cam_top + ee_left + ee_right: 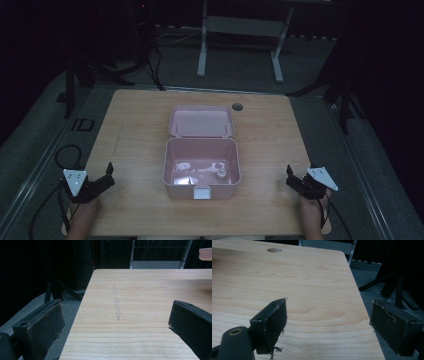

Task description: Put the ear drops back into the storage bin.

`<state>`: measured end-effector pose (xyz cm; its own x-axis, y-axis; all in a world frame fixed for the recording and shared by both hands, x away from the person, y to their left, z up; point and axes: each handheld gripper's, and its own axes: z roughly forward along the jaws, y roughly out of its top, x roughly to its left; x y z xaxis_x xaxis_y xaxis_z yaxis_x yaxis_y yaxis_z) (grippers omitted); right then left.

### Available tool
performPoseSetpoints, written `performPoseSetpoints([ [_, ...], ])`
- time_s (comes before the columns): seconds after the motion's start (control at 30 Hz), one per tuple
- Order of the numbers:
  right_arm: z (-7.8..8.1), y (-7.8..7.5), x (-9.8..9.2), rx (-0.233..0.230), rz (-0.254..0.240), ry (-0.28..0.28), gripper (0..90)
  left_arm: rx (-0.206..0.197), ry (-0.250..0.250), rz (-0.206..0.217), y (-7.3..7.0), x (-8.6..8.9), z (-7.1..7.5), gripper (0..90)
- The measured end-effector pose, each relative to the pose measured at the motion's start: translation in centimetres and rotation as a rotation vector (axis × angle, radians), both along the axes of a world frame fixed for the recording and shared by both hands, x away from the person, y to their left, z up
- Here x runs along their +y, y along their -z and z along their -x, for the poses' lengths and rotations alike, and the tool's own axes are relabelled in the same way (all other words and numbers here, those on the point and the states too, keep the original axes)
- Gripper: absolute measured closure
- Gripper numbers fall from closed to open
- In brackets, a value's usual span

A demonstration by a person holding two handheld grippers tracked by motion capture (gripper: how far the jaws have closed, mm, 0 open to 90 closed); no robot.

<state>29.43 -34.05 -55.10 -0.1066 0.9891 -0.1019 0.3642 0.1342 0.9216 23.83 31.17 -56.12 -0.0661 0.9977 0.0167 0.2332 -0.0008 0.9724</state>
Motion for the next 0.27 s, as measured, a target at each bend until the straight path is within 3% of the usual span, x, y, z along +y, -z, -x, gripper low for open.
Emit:
performPoseSetpoints([
  [0.27,-0.10,0.05,-0.14,0.014,-0.007,0.002,13.9,0.000,0.000,-0.001,0.00,0.00,0.00,0.3],
])
